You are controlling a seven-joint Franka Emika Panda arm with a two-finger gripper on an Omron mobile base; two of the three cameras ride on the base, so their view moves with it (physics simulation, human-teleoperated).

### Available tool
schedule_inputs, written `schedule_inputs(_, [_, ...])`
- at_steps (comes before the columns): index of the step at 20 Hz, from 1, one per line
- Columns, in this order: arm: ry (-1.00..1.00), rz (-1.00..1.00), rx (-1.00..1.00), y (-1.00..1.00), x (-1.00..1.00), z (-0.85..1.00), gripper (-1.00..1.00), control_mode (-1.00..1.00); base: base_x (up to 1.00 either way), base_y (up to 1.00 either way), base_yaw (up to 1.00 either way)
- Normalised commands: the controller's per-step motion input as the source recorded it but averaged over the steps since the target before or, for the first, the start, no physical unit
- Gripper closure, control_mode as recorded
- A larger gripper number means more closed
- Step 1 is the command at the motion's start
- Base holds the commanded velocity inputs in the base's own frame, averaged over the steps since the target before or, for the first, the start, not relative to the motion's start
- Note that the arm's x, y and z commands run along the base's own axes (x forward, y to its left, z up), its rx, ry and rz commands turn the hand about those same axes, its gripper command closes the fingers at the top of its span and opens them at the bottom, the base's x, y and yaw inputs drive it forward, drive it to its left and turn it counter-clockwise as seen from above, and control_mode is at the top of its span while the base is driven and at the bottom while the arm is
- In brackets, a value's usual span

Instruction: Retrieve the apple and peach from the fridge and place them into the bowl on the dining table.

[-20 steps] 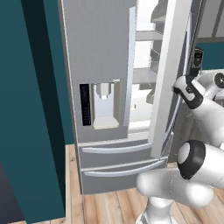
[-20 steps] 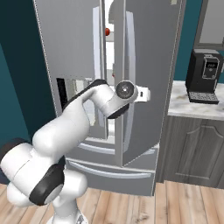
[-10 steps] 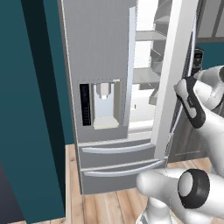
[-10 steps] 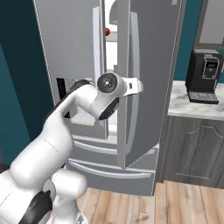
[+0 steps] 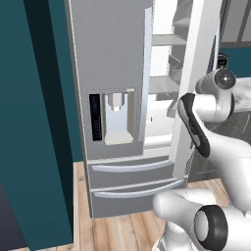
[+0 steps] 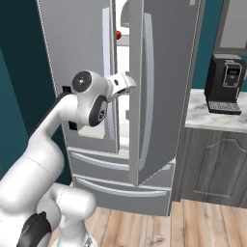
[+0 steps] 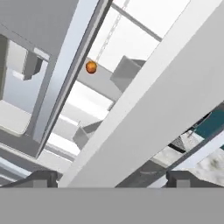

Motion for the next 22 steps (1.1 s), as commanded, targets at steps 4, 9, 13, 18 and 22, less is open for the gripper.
schedule_inputs(4, [0.18,0.02,-0.28,0.28,0.08,0.0,-1.0,-1.0,0.0,0.0,0.0])
schedule_inputs(9, [0.04,0.06,-0.23,0.14,0.2,0.0,-1.0,-1.0,0.0,0.0,0.0])
schedule_inputs(13, [0.0,0.09,-0.14,0.01,0.34,0.0,-1.0,-1.0,0.0,0.0,0.0])
schedule_inputs(18, [0.01,0.09,-0.15,0.0,0.34,-0.05,-1.0,-1.0,0.0,0.0,0.0])
schedule_inputs(22, [0.03,0.06,-0.11,0.0,0.64,-0.18,-1.0,-1.0,0.0,0.0,0.0])
